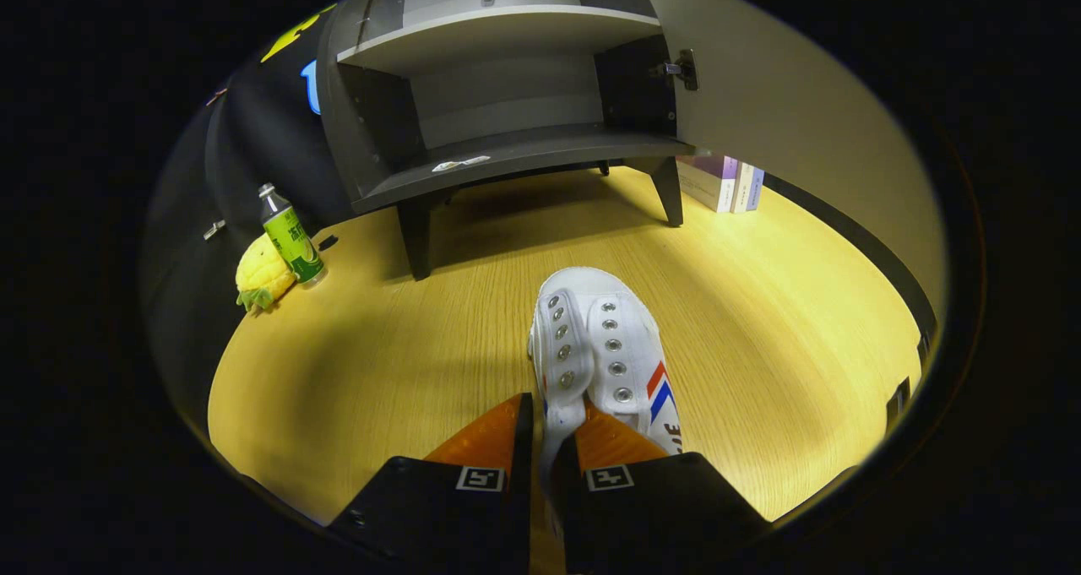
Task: Open the shoe cabinet door, grab the shoes and put them into the shoe cabinet, then close the shoe cabinet door.
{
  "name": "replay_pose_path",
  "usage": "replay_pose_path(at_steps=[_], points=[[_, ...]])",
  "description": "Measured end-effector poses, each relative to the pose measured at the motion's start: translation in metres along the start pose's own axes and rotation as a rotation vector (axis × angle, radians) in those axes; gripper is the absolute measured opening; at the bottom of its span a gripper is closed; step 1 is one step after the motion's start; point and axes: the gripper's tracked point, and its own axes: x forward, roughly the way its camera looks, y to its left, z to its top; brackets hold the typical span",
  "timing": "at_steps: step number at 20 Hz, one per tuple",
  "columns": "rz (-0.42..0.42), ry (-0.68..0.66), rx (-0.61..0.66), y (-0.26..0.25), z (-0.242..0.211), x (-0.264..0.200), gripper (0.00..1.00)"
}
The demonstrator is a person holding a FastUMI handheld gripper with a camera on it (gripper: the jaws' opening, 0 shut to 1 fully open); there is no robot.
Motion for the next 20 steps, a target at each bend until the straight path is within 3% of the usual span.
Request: replay_pose_path(at_steps=[13, 15, 20], points=[[-0.029, -0.012, -0.041, -0.005, -0.011, 0.01, 0.21], [-0.027, -0.006, -0.026, -0.004, -0.003, 0.006, 0.05], [-0.02, 0.001, -0.032, -0.004, -0.003, 0.003, 0.05]])
